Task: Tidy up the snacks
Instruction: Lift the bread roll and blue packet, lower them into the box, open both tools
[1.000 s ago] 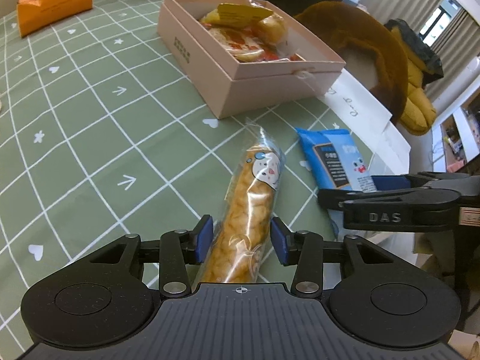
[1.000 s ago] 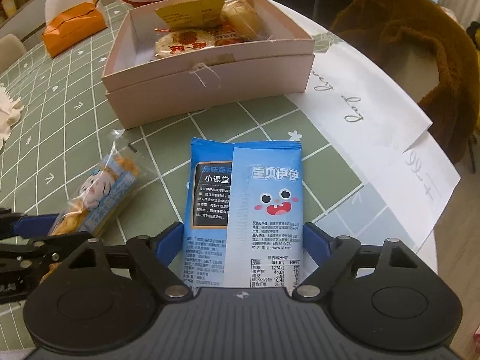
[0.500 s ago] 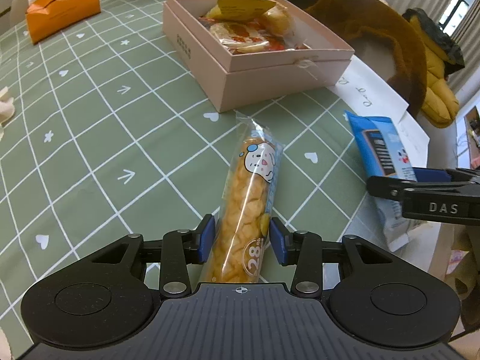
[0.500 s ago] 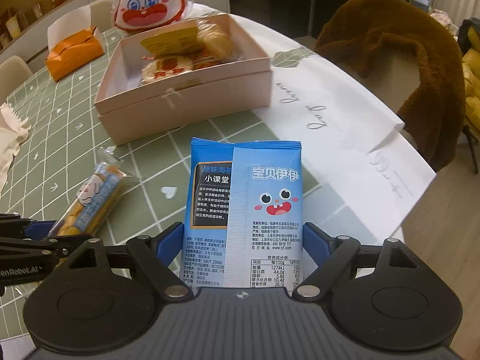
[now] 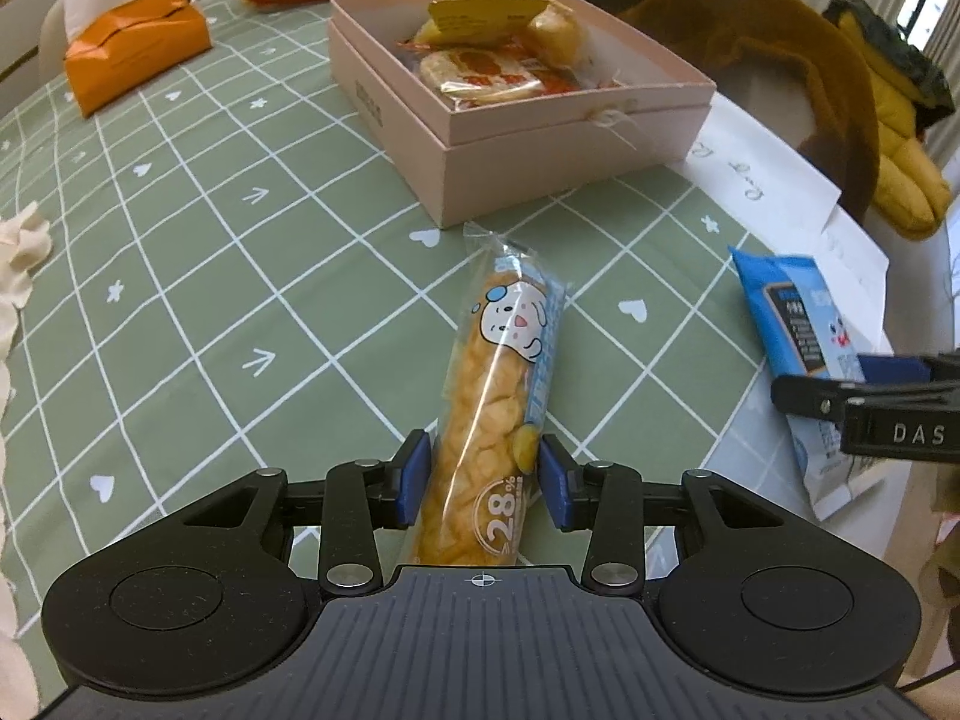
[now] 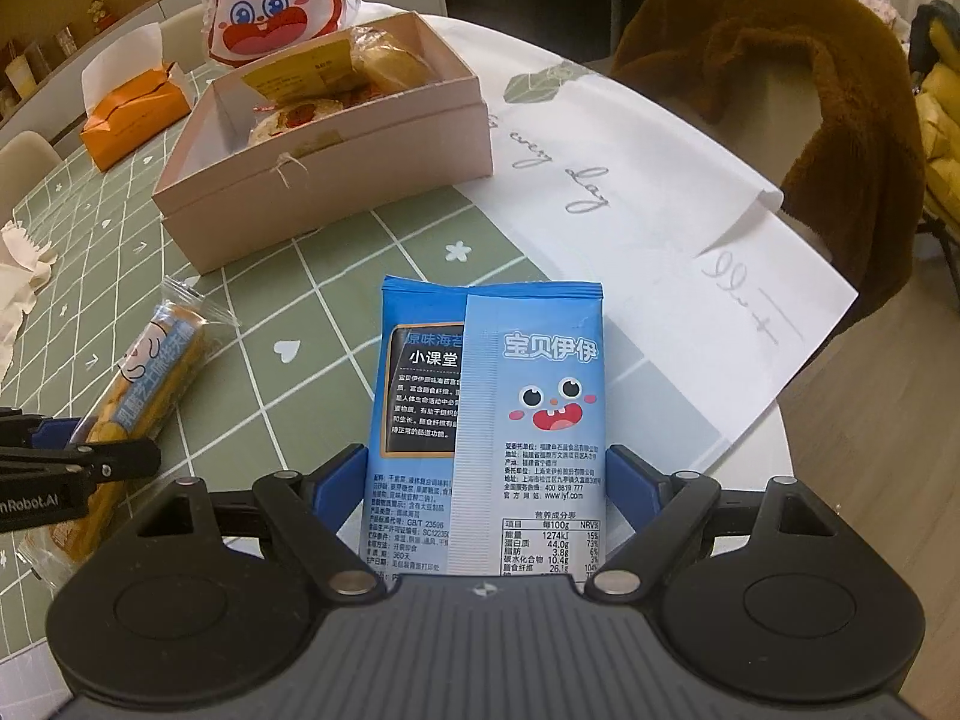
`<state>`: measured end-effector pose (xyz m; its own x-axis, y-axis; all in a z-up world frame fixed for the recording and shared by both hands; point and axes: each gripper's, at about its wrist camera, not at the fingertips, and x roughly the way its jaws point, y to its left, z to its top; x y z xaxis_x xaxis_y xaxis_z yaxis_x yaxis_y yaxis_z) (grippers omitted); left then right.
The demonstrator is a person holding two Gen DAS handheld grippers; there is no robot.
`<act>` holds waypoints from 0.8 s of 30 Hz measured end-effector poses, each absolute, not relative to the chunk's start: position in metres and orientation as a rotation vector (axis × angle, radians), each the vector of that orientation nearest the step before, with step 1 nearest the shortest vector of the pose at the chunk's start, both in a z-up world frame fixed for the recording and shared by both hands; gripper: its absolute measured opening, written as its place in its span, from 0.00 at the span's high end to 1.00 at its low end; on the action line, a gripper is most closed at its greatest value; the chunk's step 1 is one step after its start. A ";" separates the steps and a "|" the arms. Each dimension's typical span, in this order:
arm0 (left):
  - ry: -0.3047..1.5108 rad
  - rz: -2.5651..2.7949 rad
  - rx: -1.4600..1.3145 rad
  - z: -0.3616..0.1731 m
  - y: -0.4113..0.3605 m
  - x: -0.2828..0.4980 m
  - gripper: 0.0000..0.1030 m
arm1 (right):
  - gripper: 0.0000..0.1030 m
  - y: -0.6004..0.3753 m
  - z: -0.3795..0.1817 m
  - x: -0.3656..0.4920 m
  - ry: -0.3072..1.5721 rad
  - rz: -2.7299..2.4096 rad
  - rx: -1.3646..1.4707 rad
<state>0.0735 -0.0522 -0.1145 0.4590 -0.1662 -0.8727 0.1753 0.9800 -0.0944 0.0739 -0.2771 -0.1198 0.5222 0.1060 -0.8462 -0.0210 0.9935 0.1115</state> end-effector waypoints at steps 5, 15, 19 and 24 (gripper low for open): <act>1.071 -0.185 -0.069 -0.108 -0.045 0.073 0.64 | 0.18 -0.279 -0.114 0.072 1.011 0.098 0.096; 0.664 -0.266 -0.168 0.062 -0.047 0.123 0.65 | 0.18 -0.308 0.040 0.111 0.654 0.169 0.093; 0.595 -0.237 -0.153 0.099 -0.059 0.150 0.65 | 0.18 -0.309 0.104 0.135 0.510 0.179 0.032; 0.603 -0.220 -0.153 0.097 -0.074 0.174 0.65 | 0.18 -0.305 0.134 0.159 0.435 0.207 -0.049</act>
